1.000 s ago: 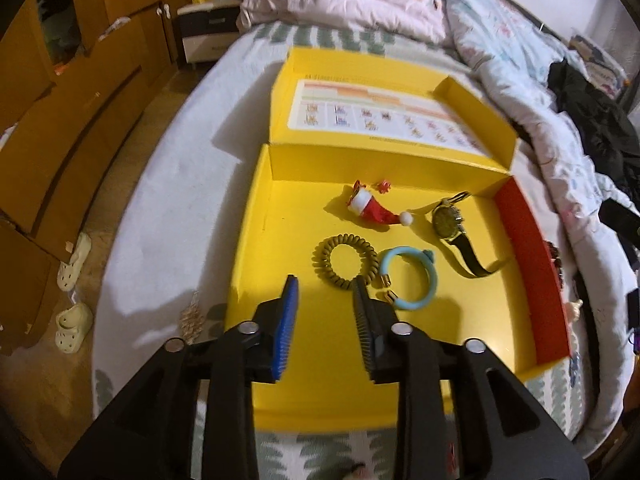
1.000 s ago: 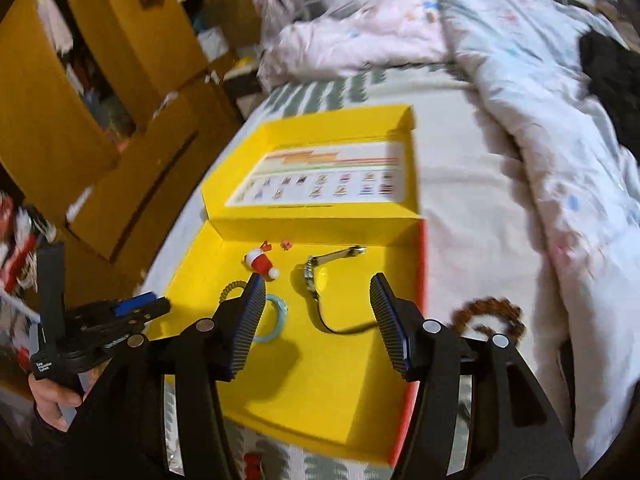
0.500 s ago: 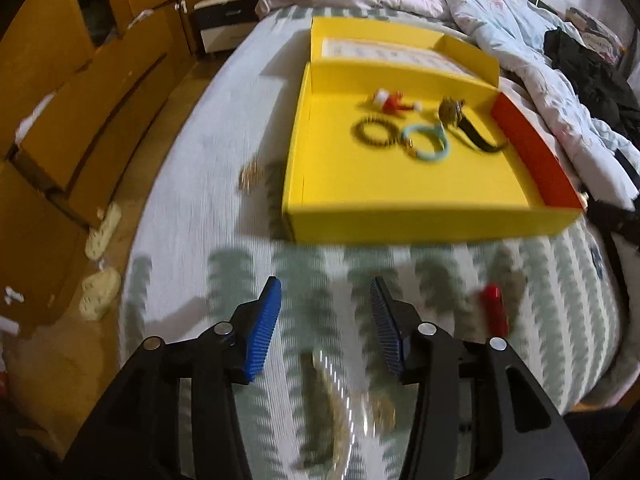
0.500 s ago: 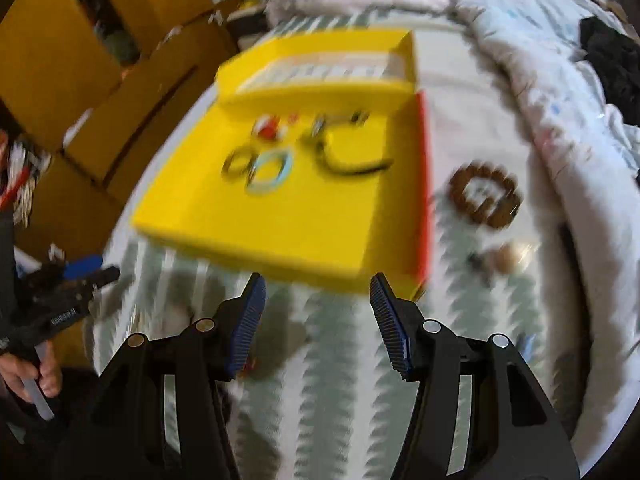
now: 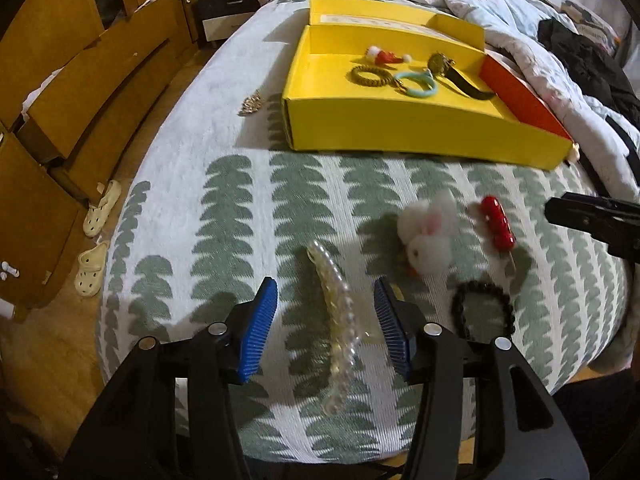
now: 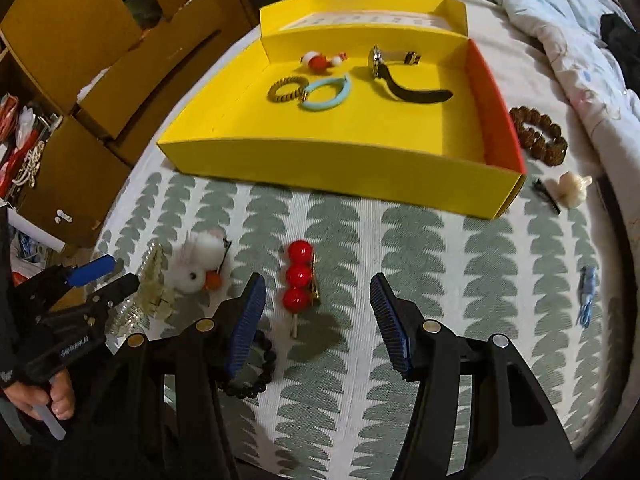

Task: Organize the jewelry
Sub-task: 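Move left tool to the pearl hair clip while right tool approaches the red bead hairpin, then grasp the pearl hair clip with left tool while right tool grasps the red bead hairpin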

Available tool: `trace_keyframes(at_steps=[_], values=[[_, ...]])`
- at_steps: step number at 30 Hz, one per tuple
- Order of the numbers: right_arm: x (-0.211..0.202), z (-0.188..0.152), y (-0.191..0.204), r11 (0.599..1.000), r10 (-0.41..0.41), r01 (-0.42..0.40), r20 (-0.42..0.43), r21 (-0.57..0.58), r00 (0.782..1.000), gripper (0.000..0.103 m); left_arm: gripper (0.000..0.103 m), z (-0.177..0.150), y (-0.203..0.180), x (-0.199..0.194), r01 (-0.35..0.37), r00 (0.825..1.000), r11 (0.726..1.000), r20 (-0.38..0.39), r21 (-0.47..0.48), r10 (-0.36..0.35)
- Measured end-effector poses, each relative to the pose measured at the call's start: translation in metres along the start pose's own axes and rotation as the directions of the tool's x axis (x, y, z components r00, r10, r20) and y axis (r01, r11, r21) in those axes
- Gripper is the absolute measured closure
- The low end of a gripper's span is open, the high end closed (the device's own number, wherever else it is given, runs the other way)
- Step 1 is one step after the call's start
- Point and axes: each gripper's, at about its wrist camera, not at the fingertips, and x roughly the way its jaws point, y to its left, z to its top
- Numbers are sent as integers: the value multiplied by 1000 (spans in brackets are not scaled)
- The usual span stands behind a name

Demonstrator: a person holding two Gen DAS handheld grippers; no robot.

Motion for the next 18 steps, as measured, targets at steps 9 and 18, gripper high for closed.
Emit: trace_keyframes(at_steps=[9,18], values=[[19,-2,9,1000,2,-2,-32,-14,999,45,50,-9,-9,5,-5,1000,1000,-13,21,5],[32,0,16,1000,-6,5,-55,-21,998,45,48,-8,-10,9,-2,1000,1000,-21,16,3]])
